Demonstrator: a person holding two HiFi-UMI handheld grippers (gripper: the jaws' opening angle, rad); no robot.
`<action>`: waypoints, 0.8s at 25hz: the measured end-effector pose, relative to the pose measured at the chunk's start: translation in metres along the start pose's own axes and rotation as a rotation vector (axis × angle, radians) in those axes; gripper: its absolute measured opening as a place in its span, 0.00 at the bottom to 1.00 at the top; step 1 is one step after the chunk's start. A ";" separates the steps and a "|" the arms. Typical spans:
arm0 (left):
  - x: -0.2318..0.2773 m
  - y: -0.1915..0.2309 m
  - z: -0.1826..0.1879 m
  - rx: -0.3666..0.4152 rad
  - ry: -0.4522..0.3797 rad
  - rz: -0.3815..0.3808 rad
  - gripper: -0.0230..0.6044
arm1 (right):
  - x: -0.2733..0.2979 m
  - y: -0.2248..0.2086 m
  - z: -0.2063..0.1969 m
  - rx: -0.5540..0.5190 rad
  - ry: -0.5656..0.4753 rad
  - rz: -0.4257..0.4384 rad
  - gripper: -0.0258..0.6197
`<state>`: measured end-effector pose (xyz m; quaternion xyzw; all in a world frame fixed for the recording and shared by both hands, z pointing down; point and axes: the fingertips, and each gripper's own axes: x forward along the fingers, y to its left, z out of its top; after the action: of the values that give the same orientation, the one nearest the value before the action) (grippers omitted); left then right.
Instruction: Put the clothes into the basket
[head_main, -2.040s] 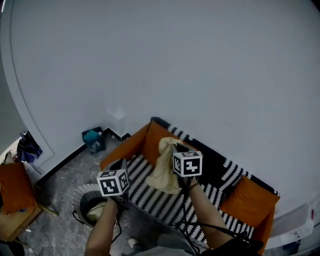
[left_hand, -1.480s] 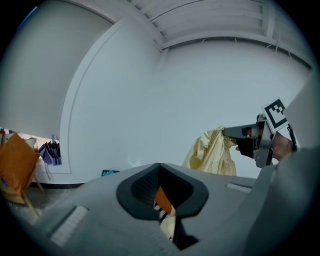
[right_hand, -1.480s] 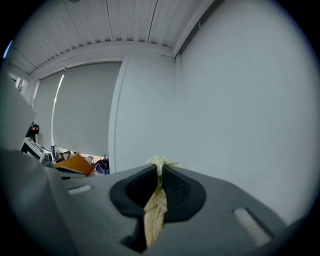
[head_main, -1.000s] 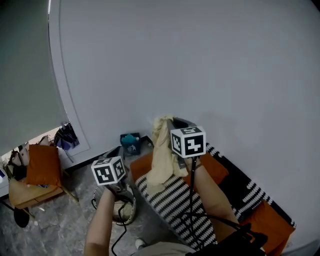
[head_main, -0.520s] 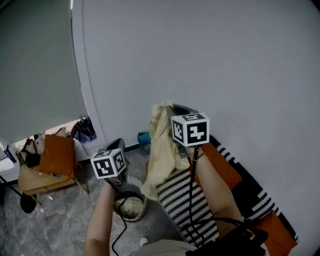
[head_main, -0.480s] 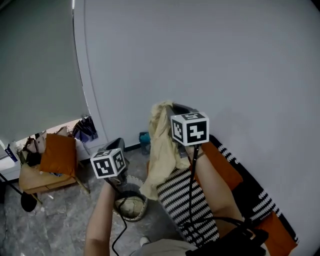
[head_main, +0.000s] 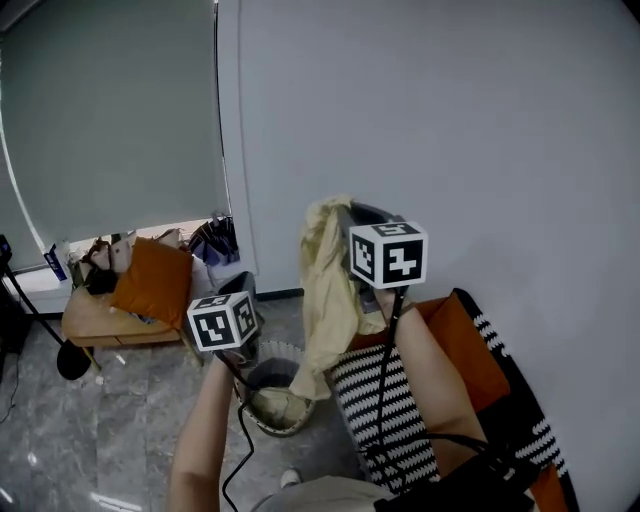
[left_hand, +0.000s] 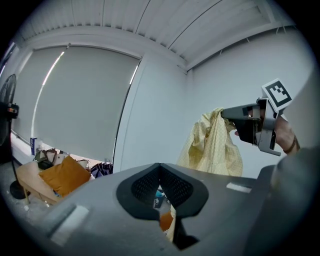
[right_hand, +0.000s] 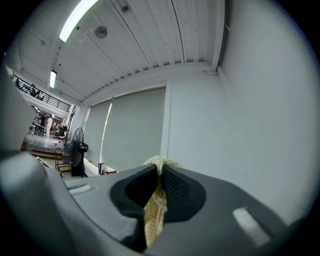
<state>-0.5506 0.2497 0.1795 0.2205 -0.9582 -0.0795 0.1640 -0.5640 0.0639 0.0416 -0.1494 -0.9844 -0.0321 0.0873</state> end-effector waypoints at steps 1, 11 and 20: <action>-0.001 0.006 -0.001 -0.004 -0.001 0.015 0.03 | 0.005 0.004 -0.001 0.001 0.002 0.015 0.09; -0.027 0.067 -0.030 -0.054 0.035 0.128 0.03 | 0.048 0.056 -0.040 0.023 0.072 0.116 0.09; -0.030 0.097 -0.086 -0.096 0.131 0.170 0.03 | 0.082 0.089 -0.108 0.067 0.185 0.176 0.09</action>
<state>-0.5340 0.3427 0.2733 0.1352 -0.9558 -0.0965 0.2426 -0.5968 0.1630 0.1661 -0.2288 -0.9558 -0.0052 0.1849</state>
